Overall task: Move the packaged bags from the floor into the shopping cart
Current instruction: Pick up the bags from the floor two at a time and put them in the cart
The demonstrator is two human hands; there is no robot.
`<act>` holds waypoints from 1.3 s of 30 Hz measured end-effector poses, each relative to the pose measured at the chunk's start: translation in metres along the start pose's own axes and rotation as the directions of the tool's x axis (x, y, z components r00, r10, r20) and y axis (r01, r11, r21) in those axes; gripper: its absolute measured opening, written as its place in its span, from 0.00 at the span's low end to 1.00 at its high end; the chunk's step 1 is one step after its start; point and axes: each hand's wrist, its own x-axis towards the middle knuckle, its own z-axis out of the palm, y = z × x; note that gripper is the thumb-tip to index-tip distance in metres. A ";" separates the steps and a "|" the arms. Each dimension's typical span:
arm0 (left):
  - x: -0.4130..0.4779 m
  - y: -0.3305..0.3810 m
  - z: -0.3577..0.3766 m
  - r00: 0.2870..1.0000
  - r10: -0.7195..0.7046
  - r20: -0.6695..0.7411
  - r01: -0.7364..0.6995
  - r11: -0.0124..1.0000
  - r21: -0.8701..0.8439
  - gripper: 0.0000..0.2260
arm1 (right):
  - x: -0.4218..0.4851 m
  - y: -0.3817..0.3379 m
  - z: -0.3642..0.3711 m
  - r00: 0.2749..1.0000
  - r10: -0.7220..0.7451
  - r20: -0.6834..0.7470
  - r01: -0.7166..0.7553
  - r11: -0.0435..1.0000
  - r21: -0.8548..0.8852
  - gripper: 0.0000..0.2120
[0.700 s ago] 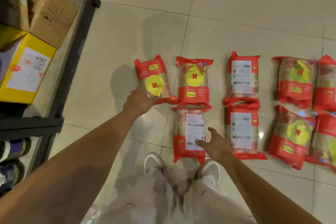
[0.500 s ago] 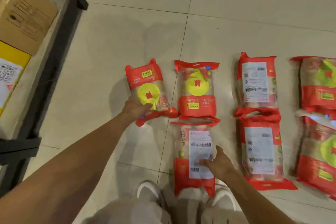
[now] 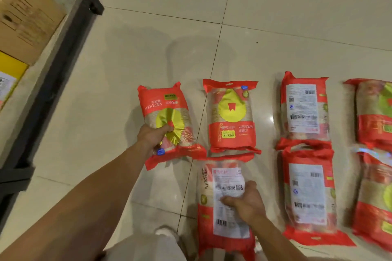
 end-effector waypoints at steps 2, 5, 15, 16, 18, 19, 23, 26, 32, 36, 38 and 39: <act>-0.050 0.007 -0.023 0.999 -0.028 -0.024 0.027 0.999 -0.026 0.26 | -0.040 -0.016 -0.021 1.000 -0.015 -0.012 0.015 0.999 -0.033 0.31; -0.147 0.040 -0.076 0.997 -0.018 -0.078 0.013 0.998 -0.063 0.23 | -0.123 -0.064 -0.066 0.996 -0.083 -0.032 0.080 0.993 -0.088 0.32; -0.519 0.206 -0.266 0.944 0.281 -0.174 -0.301 0.948 -0.102 0.20 | -0.412 -0.315 -0.231 0.886 -0.462 0.044 0.462 0.887 0.022 0.35; -0.552 0.211 -0.282 0.931 0.313 -0.188 -0.336 0.935 -0.109 0.23 | -0.435 -0.335 -0.238 0.851 -0.520 0.072 0.520 0.854 0.026 0.39; -0.617 0.211 -0.310 0.906 0.363 -0.218 -0.397 0.907 -0.137 0.28 | -0.479 -0.369 -0.245 0.777 -0.619 0.114 0.623 0.782 -0.005 0.44; -0.650 0.207 -0.322 0.895 0.369 -0.251 -0.414 0.896 -0.162 0.30 | -0.498 -0.381 -0.245 0.734 -0.661 0.154 0.669 0.743 0.000 0.44; -0.764 0.158 -0.359 0.830 0.328 -0.451 -0.481 0.831 -0.282 0.32 | -0.627 -0.404 -0.219 0.594 -0.749 0.293 0.768 0.637 0.069 0.35; -0.836 0.103 -0.378 0.767 0.285 -0.575 -0.513 0.811 -0.281 0.26 | -0.699 -0.394 -0.188 0.473 -0.778 0.413 0.820 0.560 0.117 0.29; -0.972 -0.036 -0.401 0.592 -0.067 -0.803 -0.509 0.742 -0.437 0.29 | -0.806 -0.339 -0.089 0.189 -0.701 0.688 0.882 0.429 0.196 0.22; -1.046 -0.137 -0.406 0.512 -0.219 -0.830 -0.520 0.690 -0.503 0.30 | -0.873 -0.270 -0.018 0.079 -0.529 0.845 0.883 0.430 0.186 0.30; -1.081 -0.188 -0.410 0.497 -0.264 -0.827 -0.518 0.674 -0.527 0.25 | -0.911 -0.230 0.015 0.042 -0.442 0.896 0.884 0.435 0.173 0.33; -1.095 -0.218 -0.414 0.488 -0.290 -0.823 -0.496 0.684 -0.535 0.27 | -0.933 -0.207 0.031 0.006 -0.423 0.906 0.889 0.416 0.189 0.29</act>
